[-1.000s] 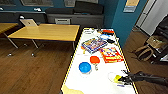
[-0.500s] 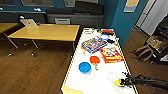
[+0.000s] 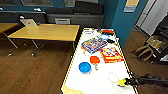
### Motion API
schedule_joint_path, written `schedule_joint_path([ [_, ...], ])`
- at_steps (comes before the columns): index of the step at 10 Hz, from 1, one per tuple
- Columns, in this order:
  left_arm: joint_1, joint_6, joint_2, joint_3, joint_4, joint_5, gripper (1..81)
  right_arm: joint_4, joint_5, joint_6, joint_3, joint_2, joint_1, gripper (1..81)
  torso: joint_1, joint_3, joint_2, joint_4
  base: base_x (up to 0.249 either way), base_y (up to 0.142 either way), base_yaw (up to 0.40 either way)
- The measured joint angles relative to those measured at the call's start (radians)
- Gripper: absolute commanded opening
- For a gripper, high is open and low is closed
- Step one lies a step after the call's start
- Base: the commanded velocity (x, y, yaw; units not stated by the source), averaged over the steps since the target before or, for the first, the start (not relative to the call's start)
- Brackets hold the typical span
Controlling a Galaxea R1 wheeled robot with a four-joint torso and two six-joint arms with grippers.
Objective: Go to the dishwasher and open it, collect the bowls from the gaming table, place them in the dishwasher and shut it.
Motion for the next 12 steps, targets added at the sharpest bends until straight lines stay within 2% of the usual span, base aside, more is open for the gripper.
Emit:
schedule_joint_path([
  [2, -0.001, 0.000, -0.011, 0.040, 0.002, -0.033, 81.1, 0.000, -0.001, 0.008, 0.183, -0.130, 0.034, 1.0, 0.000, 0.000, 0.000, 0.000, 0.000, 0.000, 0.000],
  [4, -0.003, 0.000, -0.047, 0.120, 0.005, -0.043, 81.1, -0.001, -0.007, 0.019, 0.290, -0.311, 0.029, 1.0, 0.000, 0.000, 0.000, 0.000, 0.000, 0.000, 0.000],
  [5, -0.009, -0.001, -0.071, 0.156, 0.007, -0.048, 81.1, -0.001, 0.015, 0.023, 0.325, -0.377, 0.004, 1.0, 0.000, 0.000, 0.000, 0.000, 0.000, 0.000, 0.000],
  [7, -0.029, -0.001, -0.141, 0.245, 0.008, -0.066, 81.1, -0.001, 0.090, 0.022, 0.371, -0.440, -0.106, 1.0, 0.000, 0.000, 0.000, 0.000, 0.000, 0.000, 0.000],
  [11, -0.054, -0.001, -0.250, 0.387, 0.010, -0.066, 81.1, -0.003, 0.304, 0.000, 0.370, -0.479, -0.399, 1.0, 0.000, 0.000, 0.000, 0.000, 0.000, 0.000, 0.000],
  [12, -0.075, -0.002, -0.294, 0.448, 0.010, -0.067, 81.1, -0.006, 0.377, -0.013, 0.360, -0.483, -0.478, 1.0, 0.000, 0.000, 0.000, 0.000, 0.000, 0.000, 0.000],
])
